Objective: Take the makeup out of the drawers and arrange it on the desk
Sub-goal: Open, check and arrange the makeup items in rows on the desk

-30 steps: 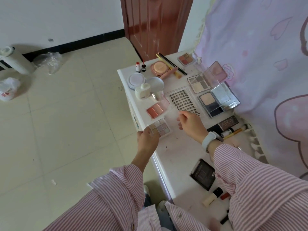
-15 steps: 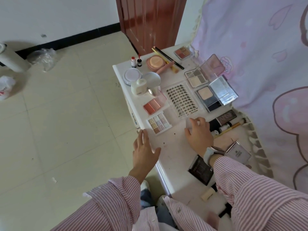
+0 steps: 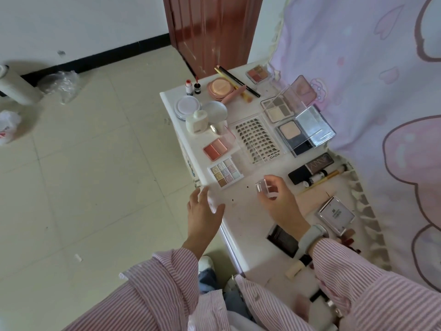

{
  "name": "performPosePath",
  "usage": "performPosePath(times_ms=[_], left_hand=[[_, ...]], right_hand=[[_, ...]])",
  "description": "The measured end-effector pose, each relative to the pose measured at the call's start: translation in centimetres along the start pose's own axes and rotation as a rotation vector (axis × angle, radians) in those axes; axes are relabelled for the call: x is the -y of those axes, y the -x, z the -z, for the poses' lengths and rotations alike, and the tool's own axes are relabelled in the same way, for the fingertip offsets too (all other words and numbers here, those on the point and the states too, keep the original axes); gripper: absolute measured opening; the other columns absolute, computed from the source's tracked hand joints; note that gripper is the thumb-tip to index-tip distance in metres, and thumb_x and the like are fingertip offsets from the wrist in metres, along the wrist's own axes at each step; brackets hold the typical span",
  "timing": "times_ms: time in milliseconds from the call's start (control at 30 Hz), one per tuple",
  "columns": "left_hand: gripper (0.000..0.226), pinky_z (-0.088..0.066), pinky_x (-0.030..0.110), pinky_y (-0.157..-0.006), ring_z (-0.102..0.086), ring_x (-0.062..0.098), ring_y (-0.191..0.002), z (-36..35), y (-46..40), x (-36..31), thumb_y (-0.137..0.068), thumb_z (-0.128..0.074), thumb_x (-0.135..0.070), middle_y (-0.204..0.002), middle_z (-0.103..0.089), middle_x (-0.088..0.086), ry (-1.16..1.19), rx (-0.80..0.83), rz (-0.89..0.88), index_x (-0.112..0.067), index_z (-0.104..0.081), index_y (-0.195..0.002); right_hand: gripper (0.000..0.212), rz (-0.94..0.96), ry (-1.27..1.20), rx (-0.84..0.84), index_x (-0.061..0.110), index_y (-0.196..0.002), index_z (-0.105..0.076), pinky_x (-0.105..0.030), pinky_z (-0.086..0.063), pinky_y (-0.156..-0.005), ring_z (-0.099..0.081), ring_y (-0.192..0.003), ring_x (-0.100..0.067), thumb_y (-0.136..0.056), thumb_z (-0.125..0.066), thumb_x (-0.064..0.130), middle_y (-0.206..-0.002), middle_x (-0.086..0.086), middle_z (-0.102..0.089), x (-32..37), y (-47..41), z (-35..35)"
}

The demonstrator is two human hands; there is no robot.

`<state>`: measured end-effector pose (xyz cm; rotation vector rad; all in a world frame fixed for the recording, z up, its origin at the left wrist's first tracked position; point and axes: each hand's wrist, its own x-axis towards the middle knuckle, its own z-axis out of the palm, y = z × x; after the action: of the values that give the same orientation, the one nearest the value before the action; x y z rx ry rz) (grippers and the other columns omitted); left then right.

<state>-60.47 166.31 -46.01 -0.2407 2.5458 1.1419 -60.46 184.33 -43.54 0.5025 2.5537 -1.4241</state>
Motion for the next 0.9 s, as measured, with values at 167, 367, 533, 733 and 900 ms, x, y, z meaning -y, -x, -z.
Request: performPosePath(times_ms=[167, 367, 533, 733, 900], left_hand=[[0.032, -0.047, 0.025, -0.078, -0.061, 0.014, -0.093, 1.8, 1.3, -2.2, -0.091, -0.055, -0.029, -0.111, -0.063, 0.003, 0.601, 0.206, 0.229, -0.011, -0.06, -0.117], [0.051, -0.049, 0.03, -0.082, -0.066, 0.019, -0.093, 2.8, 2.2, -3.5, -0.082, -0.049, -0.049, -0.107, -0.069, 0.005, 0.9, 0.59, 0.246, -0.011, -0.062, -0.114], [0.048, -0.051, 0.028, -0.08, -0.065, 0.019, -0.086, 3.2, 2.5, -4.1, -0.074, -0.061, -0.038, -0.104, -0.069, 0.01, 0.955, 0.558, 0.219, -0.006, -0.063, -0.109], [0.038, -0.055, 0.03, -0.078, -0.063, 0.024, -0.082, 3.5, 2.8, -4.2, -0.081, -0.058, -0.029, -0.095, -0.065, 0.009, 1.244, 0.565, 0.279, -0.007, -0.059, -0.112], [0.033, -0.055, 0.034, -0.079, -0.066, 0.029, -0.084, 3.3, 3.2, -4.5, -0.08, -0.059, -0.025, -0.096, -0.063, 0.015, 1.307, 0.487, 0.236, -0.005, -0.055, -0.105]], right_hand=[[0.044, 0.126, -0.176, 0.136, 0.03, -0.123, -0.04, -0.02, -0.045, -0.092, -0.053, -0.109, 0.0, -0.086, -0.062, 0.02, -0.114, 0.018, -0.055, 2.0, 2.9, 0.6], [0.053, 0.364, 0.012, 0.207, 0.027, -0.13, -0.036, -0.002, -0.03, -0.096, -0.041, -0.113, 0.02, -0.084, -0.062, 0.021, -0.122, 0.021, -0.048, 3.0, 4.4, 0.3], [0.054, 0.425, 0.098, 0.175, 0.027, -0.133, -0.038, -0.019, -0.033, -0.103, -0.044, -0.122, 0.001, -0.084, -0.054, 0.041, -0.131, 0.01, -0.051, 3.1, 4.9, 0.2], [0.035, 0.582, 0.163, 0.048, 0.012, -0.112, -0.062, -0.035, -0.047, -0.091, -0.051, -0.108, -0.005, -0.084, -0.054, 0.031, -0.113, 0.009, -0.058, 3.2, 4.9, 0.5], [0.029, 0.619, 0.226, -0.034, 0.009, -0.102, -0.065, -0.036, -0.05, -0.081, -0.055, -0.097, -0.014, -0.083, -0.056, 0.029, -0.099, 0.0, -0.064, 3.4, 4.9, 0.1]])
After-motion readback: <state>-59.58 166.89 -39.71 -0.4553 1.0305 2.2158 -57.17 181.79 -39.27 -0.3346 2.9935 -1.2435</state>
